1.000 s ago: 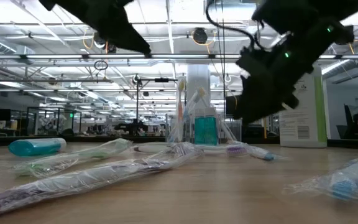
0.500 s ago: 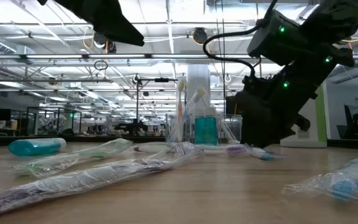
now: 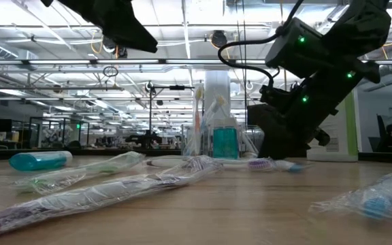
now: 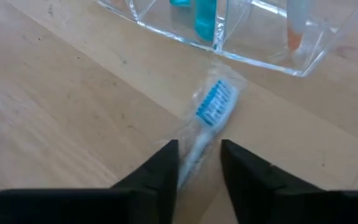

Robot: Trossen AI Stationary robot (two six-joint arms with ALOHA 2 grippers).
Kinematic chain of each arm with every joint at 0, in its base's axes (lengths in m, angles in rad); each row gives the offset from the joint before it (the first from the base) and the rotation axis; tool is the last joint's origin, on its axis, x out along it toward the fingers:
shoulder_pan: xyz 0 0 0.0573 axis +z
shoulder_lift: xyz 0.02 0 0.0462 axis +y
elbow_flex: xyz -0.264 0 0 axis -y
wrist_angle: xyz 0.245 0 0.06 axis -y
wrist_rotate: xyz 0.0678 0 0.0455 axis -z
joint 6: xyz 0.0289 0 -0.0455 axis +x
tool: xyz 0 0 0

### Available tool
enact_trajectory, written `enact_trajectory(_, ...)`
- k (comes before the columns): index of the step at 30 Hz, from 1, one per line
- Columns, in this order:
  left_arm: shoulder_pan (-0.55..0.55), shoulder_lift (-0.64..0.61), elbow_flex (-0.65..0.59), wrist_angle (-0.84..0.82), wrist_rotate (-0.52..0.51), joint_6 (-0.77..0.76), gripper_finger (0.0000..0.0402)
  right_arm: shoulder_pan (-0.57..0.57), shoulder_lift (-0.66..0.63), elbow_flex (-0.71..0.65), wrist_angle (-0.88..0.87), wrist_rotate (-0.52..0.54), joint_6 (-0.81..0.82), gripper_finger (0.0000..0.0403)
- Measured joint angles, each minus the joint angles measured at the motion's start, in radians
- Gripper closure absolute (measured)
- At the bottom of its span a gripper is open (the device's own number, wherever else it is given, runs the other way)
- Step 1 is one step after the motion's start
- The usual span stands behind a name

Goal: Pick & Place toothbrushing station
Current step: Put the top blue toothbrush into the transparent organizer

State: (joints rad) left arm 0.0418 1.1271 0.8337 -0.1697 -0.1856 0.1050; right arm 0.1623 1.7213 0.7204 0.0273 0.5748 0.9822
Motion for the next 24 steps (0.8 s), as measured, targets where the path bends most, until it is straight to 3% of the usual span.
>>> enact_trajectory(9, 0.0, 0.0, 0.0, -0.039, 0.0, -0.065, 0.0176, 0.001, -0.01, -0.001, 0.025, -0.053, -0.018, 0.0393)
enact_trajectory(17, 0.0, 0.0, 0.0, -0.039, 0.0, -0.065, 0.0176, 0.01, -0.093, -0.003, 0.217, -0.187, -0.221, 0.0392)
enact_trajectory(24, 0.001, 0.0, 0.0, -0.039, -0.006, -0.066, 0.0176, 0.013, -0.238, -0.002, 0.371, -0.14, -0.539, 0.0399)
